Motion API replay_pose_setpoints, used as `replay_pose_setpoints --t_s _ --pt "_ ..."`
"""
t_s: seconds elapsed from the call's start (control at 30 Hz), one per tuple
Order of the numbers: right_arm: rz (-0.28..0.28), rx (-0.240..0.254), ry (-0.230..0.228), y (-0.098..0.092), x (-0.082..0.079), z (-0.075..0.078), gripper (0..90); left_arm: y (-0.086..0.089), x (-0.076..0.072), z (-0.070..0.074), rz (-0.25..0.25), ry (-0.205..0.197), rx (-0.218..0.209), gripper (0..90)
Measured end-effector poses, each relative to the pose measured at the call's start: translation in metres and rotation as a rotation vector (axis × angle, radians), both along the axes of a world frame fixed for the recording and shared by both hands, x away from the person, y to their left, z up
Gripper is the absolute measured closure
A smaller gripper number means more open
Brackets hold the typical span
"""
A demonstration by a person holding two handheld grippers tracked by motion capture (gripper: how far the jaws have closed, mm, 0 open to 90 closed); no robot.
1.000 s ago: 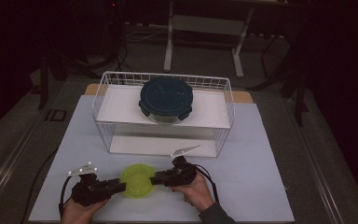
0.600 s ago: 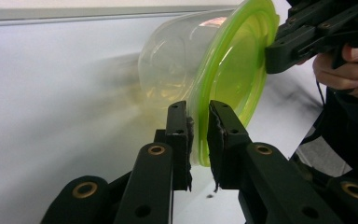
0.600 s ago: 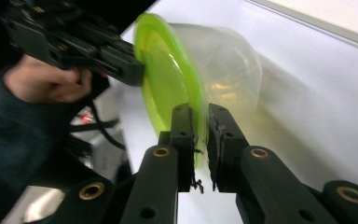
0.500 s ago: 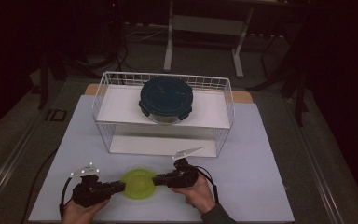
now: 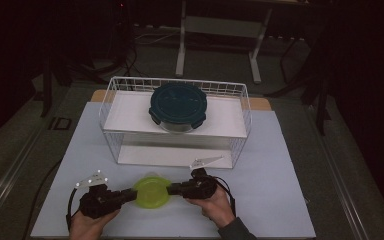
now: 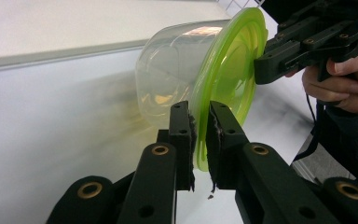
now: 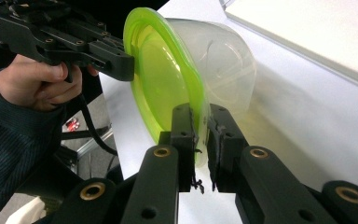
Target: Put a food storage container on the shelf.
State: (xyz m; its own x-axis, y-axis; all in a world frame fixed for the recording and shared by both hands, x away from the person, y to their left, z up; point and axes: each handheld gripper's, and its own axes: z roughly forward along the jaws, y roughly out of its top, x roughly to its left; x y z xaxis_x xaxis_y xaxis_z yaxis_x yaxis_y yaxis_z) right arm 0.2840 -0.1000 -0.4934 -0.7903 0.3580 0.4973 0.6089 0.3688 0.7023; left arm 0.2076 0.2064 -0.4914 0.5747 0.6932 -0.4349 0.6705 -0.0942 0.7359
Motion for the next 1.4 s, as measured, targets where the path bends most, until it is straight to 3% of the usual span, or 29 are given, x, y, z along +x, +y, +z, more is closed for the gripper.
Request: replay_pose_setpoints --t_s 1.4 --pt "-0.038 0.025 -0.127 -0.031 0.002 0.053 81.6 -0.024 0.017 0.052 -0.068 -0.131 0.007 81.9"
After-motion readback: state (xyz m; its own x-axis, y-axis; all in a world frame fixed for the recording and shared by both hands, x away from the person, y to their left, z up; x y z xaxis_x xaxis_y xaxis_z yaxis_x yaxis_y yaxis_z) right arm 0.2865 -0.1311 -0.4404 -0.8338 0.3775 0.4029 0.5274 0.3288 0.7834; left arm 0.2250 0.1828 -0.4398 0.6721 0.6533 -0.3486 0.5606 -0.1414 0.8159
